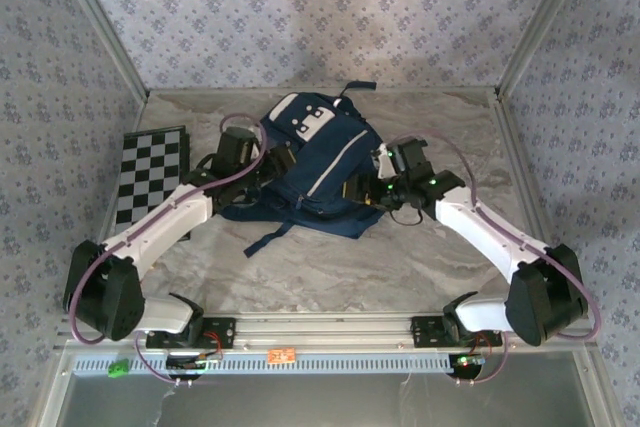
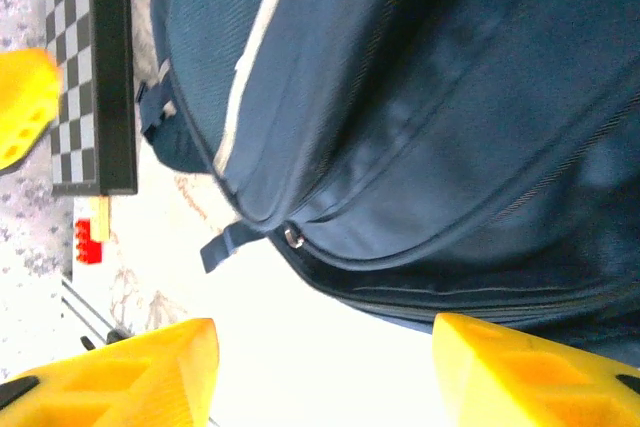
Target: Pack books, pencil case, and school supplies into a backpack
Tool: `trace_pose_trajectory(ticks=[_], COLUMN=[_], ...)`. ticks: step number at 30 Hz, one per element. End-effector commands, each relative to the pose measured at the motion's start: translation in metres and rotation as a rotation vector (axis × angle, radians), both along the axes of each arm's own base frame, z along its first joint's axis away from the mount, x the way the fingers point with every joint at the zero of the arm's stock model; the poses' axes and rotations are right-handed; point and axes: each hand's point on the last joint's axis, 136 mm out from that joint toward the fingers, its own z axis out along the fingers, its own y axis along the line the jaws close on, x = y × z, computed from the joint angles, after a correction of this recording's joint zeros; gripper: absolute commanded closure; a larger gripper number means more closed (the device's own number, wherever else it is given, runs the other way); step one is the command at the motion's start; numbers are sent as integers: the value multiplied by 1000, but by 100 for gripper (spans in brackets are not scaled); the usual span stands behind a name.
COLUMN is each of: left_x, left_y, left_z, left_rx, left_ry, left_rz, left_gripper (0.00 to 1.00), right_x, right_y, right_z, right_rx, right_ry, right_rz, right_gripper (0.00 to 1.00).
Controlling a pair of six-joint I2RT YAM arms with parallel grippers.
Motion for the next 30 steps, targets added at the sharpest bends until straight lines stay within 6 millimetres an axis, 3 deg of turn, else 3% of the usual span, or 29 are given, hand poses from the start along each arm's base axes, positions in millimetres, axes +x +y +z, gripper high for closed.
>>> trace_pose_trajectory(ticks=[1, 6, 11, 17, 20, 27, 30], left_x=[7, 16, 21, 30, 31, 31, 35], left_y=[1, -14, -21, -41, -51, -82, -88], left_z=[-14, -29, -43, -40, -43, -43, -43], left_rx=[-89, -147, -168, -190, -197, -248, -274], left_ry=[38, 89, 118, 114, 130, 169, 179], left_rz=[32, -10, -9, -43, -55, -25, 39], left_gripper=[45, 46, 48, 55, 67, 85, 91], right_x=[3, 13, 20, 33, 44, 89, 94], right_y=[16, 32, 28, 25, 18, -18, -38], right_z=[-11, -19, -26, -26, -23, -12, -8], right_rx=[1, 47, 28, 34, 20, 8, -55], right_ry=[-5, 8, 3, -11, -30, -48, -60], right_rz=[-12, -7, -35, -43, -65, -122, -138], right_gripper=[41, 44, 51, 56, 59, 60, 52])
